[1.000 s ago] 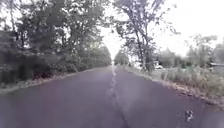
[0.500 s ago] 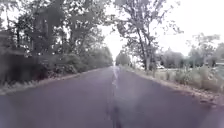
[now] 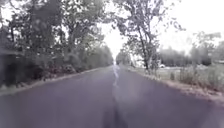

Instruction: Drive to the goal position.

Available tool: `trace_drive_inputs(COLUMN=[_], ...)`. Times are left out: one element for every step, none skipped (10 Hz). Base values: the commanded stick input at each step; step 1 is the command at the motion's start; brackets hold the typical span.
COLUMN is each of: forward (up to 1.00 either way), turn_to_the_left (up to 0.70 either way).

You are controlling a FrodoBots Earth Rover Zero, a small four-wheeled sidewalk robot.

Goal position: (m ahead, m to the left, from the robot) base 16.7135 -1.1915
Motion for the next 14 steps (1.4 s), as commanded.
trace_drive_inputs(forward=[1.00, 1.00, 1.00, 1.00, 1.00, 1.00, 1.00, 1.00, 1.00, 1.00, 1.00, 1.00, 1.00, 1.00], turn_to_the_left=[0.00, 0.00, 0.00, -0.03, -0.18, -0.38, -0.34, -0.27, -0.20, -0.13, -0.06, 0.00, 0.00, 0.00])
